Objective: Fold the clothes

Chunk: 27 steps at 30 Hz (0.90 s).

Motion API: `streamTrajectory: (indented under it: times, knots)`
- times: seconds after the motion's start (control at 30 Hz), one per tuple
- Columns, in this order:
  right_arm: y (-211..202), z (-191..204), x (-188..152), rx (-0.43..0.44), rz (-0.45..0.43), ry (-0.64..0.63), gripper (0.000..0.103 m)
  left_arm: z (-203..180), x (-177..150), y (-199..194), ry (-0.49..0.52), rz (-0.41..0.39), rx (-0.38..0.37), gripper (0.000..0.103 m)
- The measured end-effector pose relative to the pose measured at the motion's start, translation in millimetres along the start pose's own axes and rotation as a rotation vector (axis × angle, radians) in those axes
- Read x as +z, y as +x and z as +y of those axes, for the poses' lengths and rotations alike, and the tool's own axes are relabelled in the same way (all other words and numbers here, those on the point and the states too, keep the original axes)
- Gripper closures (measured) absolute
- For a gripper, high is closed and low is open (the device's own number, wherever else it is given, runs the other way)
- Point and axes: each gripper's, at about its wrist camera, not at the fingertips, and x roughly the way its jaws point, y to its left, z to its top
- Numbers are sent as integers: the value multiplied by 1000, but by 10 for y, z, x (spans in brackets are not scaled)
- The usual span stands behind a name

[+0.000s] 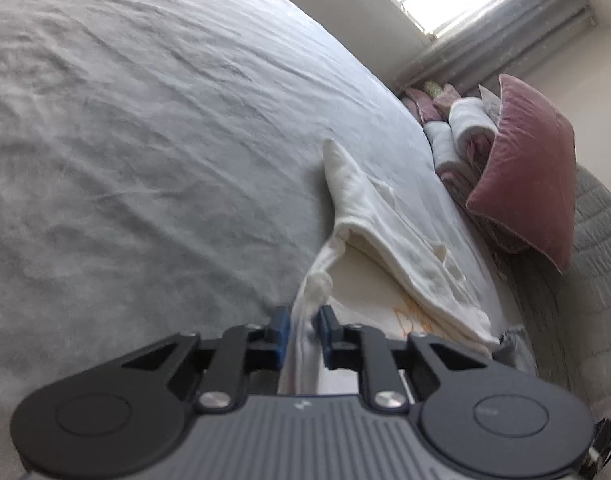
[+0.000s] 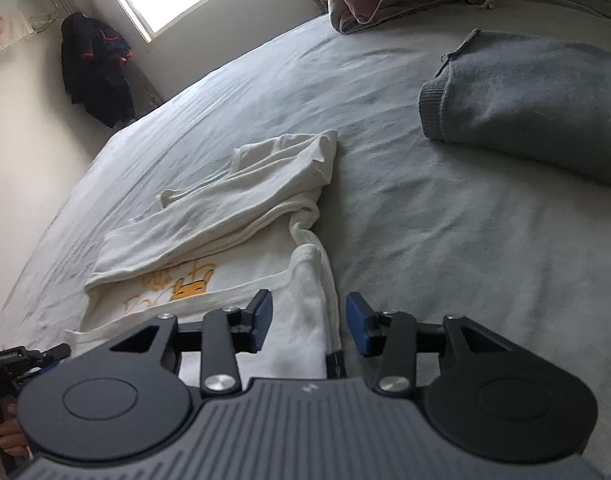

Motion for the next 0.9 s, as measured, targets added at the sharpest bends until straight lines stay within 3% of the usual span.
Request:
streamTrajectory:
  times: [0.17,0.3,0.57,0.67,0.9]
  knots:
    - [115,37,-38,-29,-37,-31,86,-59,16,-10,38,-42,-9,96]
    - [32,113,-71,-46,-100,-61,94,-107,29,-18,69,-76,-15,98]
    - [-172,274,-101,-83,-238,-151,96,-191,65,-26,109,-140,-29,98]
    - [-104,241,-97,-103,-220,-165,96,-225,61,31,113,-146,-22,98]
    - [119,191,-163,-154,-136,-180,96,-258,27,229,179,-103,87,96]
